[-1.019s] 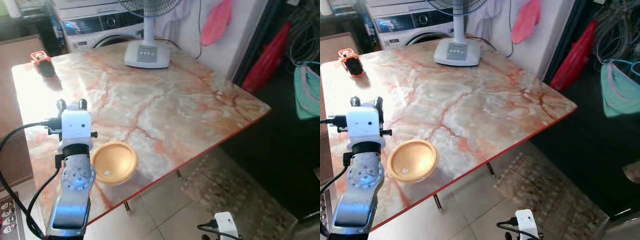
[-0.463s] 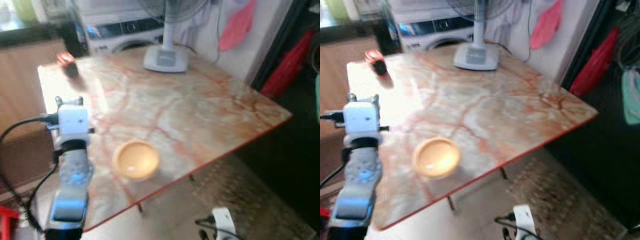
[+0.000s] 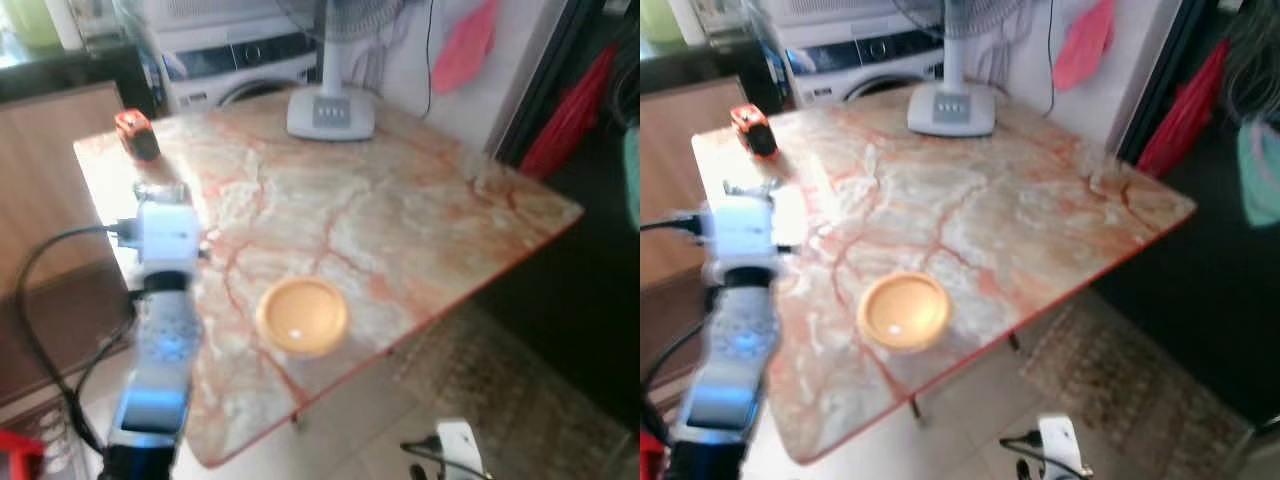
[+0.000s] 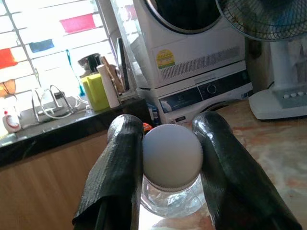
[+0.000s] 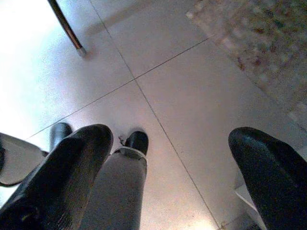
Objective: Restocking fridge
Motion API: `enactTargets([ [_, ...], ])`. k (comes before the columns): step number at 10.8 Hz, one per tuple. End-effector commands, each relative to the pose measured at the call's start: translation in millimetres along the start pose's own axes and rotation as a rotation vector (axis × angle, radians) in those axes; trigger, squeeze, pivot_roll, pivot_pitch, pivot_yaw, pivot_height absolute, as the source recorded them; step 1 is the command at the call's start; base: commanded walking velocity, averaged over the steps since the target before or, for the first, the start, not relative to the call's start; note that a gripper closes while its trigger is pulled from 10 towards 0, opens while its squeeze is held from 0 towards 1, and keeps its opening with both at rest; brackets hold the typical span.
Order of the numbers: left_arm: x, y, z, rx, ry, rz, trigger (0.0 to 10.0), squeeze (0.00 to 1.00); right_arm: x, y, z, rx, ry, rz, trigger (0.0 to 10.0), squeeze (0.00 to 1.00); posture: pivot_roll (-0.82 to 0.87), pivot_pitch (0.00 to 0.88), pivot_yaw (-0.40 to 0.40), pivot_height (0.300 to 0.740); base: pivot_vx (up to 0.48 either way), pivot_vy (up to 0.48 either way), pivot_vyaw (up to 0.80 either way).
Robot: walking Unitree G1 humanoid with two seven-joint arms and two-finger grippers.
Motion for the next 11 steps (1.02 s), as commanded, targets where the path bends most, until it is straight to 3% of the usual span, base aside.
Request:
enactTargets([
  [1,-3.5,3.0,12.4,-0.012,0.041,-0.018,10.0,0.0,-0.9,3.6,4.4,0.004,0.01,-0.004,10.0,0.0,0.08,0.0,-0.021,0.74,0.0,0.0,0.0],
  [5,-5.8,13.8,12.2,0.06,0.02,-0.058,10.0,0.0,-1.1,2.4,6.3,0.023,0.021,0.007,10.0,0.0,0.11,0.0,-0.025,0.74,0.0,0.0,-0.68],
  [9,-2.7,21.6,-14.0,0.093,-0.121,-0.086,10.0,0.0,-1.1,2.5,6.3,0.014,0.016,0.007,10.0,0.0,0.08,0.002,-0.014,0.74,0.0,0.0,-0.74],
  [11,-2.7,21.6,-16.7,0.075,-0.125,-0.089,10.0,0.0,-1.1,1.7,5.0,0.011,0.011,0.015,10.0,0.0,0.08,0.001,-0.017,0.74,0.0,-0.15,-0.74],
])
Point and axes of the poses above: a point about 5 cm out from each wrist's last joint towards the gripper, its own x axis pointing back from the gripper into the wrist, its own y axis along the axis of the wrist's last joint, z = x × y, the point moved 4 cm from there along -x, pointing out of the wrist towards the gripper, and after that the axes turned 10 degrees about x, right-handed, at the moved point
